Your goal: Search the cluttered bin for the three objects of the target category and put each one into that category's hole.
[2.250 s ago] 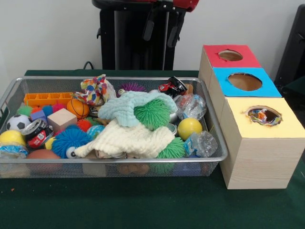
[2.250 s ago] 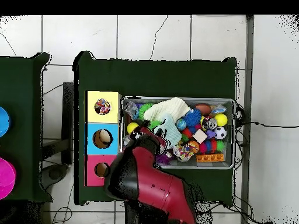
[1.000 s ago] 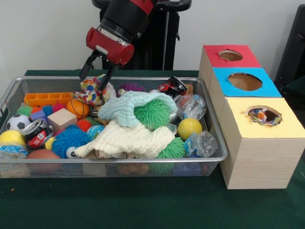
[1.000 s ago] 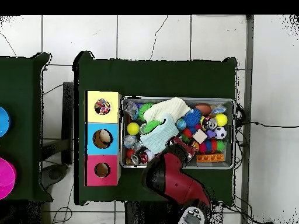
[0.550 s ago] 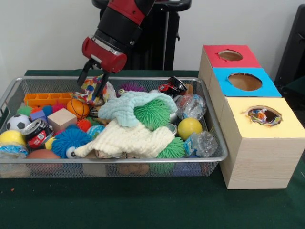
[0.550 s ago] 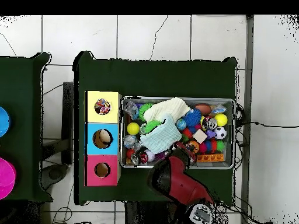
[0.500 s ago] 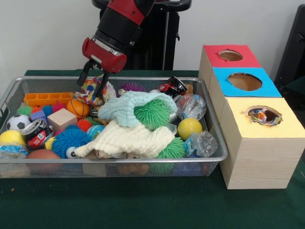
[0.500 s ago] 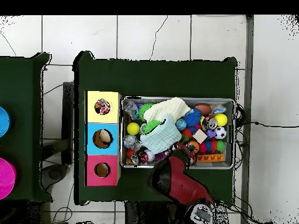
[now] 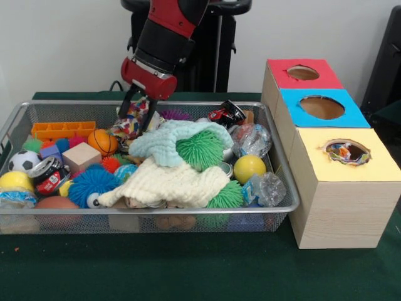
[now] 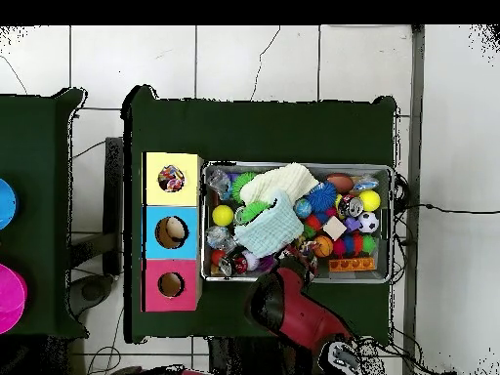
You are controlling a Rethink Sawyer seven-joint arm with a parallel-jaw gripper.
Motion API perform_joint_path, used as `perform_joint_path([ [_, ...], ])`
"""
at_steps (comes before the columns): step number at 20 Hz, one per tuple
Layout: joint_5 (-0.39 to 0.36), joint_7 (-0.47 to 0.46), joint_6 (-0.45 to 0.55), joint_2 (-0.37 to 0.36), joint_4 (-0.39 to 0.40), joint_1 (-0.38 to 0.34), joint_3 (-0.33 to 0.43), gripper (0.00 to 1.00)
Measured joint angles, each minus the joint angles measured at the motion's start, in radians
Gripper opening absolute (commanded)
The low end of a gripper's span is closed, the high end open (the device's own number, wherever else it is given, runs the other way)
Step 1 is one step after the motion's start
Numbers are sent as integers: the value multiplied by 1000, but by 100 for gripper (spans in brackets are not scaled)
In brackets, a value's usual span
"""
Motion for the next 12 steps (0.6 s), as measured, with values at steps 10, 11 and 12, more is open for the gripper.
perform_joint_path([
  [10,-12,0,76,-26,14,-10,22,0],
  [11,-12,0,79,-28,14,-10,22,0],
  [12,-12,0,83,-31,15,-9,22,0],
])
